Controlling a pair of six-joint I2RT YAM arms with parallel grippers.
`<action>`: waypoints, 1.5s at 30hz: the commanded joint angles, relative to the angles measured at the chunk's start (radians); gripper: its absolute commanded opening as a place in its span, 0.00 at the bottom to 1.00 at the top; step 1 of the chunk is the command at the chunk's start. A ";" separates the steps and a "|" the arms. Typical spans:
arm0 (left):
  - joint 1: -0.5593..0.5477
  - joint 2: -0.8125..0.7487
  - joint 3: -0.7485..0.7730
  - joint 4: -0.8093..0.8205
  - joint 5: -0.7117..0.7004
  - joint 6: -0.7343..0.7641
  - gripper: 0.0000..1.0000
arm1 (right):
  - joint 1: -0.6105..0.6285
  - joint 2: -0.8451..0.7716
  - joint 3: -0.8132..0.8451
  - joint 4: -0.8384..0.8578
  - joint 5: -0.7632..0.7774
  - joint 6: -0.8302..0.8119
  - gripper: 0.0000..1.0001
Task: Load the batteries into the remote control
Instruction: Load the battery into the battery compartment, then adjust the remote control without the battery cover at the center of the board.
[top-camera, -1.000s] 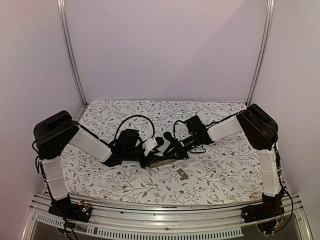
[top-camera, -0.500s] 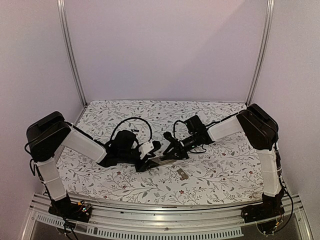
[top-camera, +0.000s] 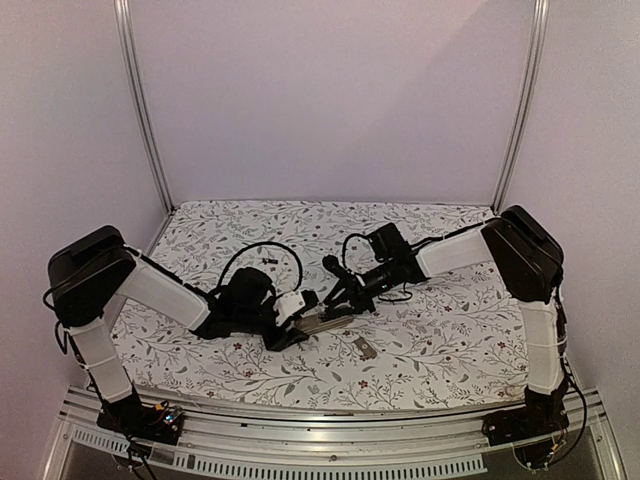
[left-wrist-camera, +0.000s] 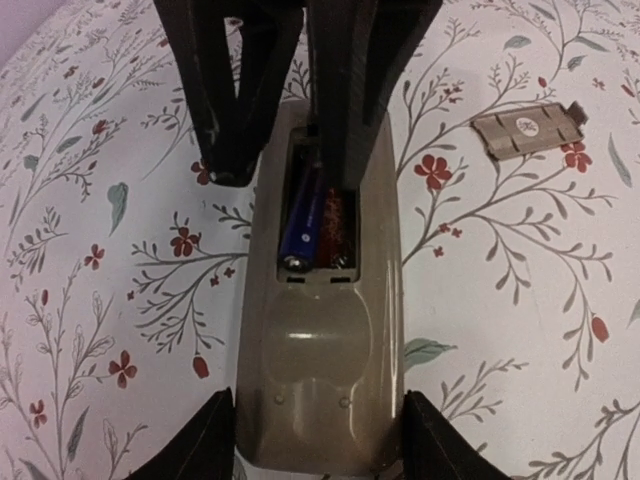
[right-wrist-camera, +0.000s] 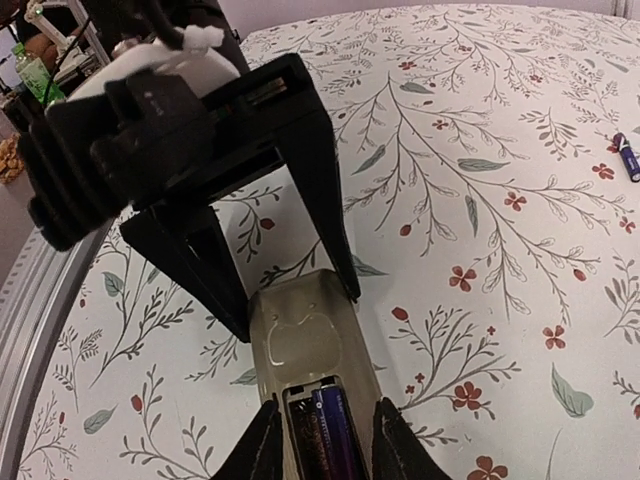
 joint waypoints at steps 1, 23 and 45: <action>-0.007 -0.033 -0.053 0.009 -0.010 -0.015 0.56 | 0.033 -0.064 -0.007 0.111 0.150 0.232 0.31; -0.026 -0.021 -0.059 0.017 0.185 -0.032 0.56 | 0.077 -0.317 -0.128 -0.162 0.795 1.060 0.43; -0.003 -0.095 -0.099 0.077 0.167 -0.124 0.54 | 0.077 -0.230 -0.086 -0.003 0.415 0.614 0.29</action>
